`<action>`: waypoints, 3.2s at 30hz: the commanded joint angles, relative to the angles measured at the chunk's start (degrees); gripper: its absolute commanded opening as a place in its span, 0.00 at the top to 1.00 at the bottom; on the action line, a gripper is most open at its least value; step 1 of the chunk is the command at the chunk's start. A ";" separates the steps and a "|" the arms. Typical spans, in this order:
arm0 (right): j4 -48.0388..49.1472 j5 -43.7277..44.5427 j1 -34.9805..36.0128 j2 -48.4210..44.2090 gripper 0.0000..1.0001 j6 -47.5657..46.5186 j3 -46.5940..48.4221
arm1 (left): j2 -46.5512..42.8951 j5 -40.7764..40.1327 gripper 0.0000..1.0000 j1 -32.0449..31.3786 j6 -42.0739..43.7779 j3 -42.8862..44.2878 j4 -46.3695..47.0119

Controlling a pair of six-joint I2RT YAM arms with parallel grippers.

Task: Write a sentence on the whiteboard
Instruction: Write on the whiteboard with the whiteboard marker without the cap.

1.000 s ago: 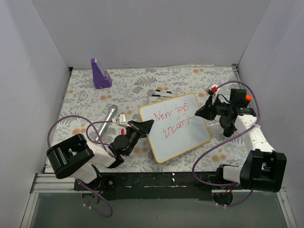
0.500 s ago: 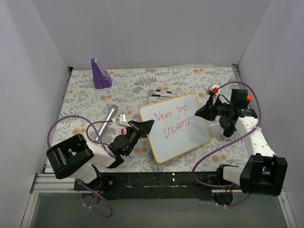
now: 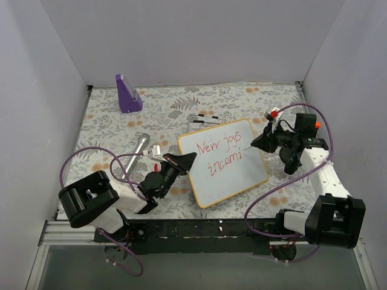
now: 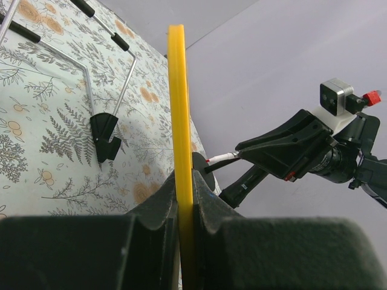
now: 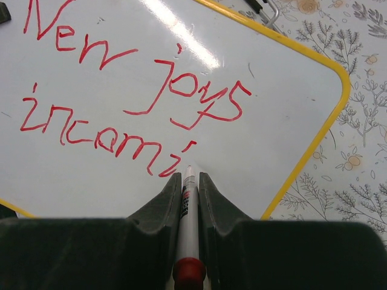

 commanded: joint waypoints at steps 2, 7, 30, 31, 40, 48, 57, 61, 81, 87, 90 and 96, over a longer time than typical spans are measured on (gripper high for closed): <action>0.88 0.31 -0.16 2.06 0.99 0.16 1.15 | -1.61 2.51 1.00 -0.26 4.32 -0.51 14.92; 2.11 0.57 -0.08 3.47 0.99 1.21 0.63 | -1.88 2.34 1.00 -0.18 4.50 -0.42 14.39; 3.96 1.01 1.95 6.20 0.99 3.06 0.54 | -2.05 2.34 1.00 -0.26 4.59 -0.69 14.57; 3.61 1.01 1.95 6.11 0.99 2.71 0.54 | -1.88 2.34 1.00 -0.18 4.50 -0.69 14.56; -1.49 1.45 1.95 5.06 0.99 -1.15 0.45 | -2.14 1.81 1.00 -0.18 4.50 -1.04 14.83; -4.65 0.92 1.95 3.47 0.99 -3.00 -0.52 | -2.06 1.55 1.00 -0.26 4.50 -1.30 15.00; -5.01 0.74 1.95 2.95 0.99 -2.92 -0.43 | -2.23 1.63 1.00 -0.26 4.41 -1.30 15.00; -3.87 1.18 1.95 3.03 0.99 -2.39 -0.25 | -2.05 1.72 1.00 -0.26 4.24 -1.30 15.00; 2.29 1.97 1.95 5.67 0.99 2.27 2.21 | -1.44 2.25 1.00 -0.26 3.88 -1.21 15.27; 4.13 2.76 1.95 6.02 0.99 3.76 2.29 | -1.53 2.16 1.00 -0.18 3.88 -1.22 15.27; 5.01 3.55 1.95 6.11 0.99 4.38 2.30 | -1.61 2.16 1.00 -0.18 3.80 -1.13 15.18; 5.72 4.87 1.51 6.02 0.99 4.64 1.95 | -1.79 2.16 1.00 -0.26 3.88 -1.30 15.27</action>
